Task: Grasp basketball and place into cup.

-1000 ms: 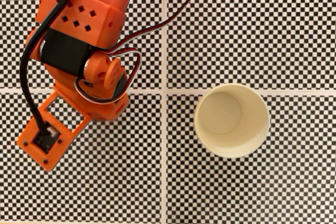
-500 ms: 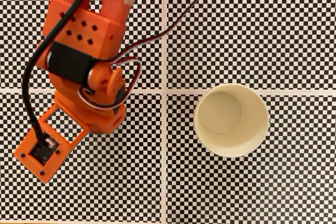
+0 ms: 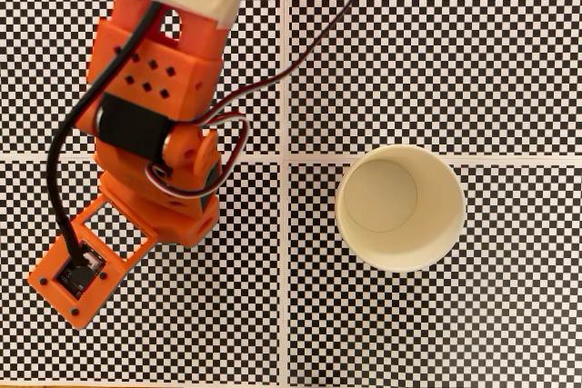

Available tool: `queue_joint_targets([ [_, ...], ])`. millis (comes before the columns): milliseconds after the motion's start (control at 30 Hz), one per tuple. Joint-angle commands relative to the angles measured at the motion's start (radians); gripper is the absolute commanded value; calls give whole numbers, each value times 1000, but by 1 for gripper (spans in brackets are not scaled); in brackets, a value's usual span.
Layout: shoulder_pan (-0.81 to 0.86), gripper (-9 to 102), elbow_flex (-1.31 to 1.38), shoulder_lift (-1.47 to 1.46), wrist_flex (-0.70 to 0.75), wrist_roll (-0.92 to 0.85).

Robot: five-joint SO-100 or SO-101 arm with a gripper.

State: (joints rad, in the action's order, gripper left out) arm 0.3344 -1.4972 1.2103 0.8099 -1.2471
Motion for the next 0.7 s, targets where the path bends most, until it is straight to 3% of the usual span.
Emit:
queue_joint_targets([
  [0,15,53,3,-5,-5,6],
  [667,25,24,-5,-58,-29,34],
])
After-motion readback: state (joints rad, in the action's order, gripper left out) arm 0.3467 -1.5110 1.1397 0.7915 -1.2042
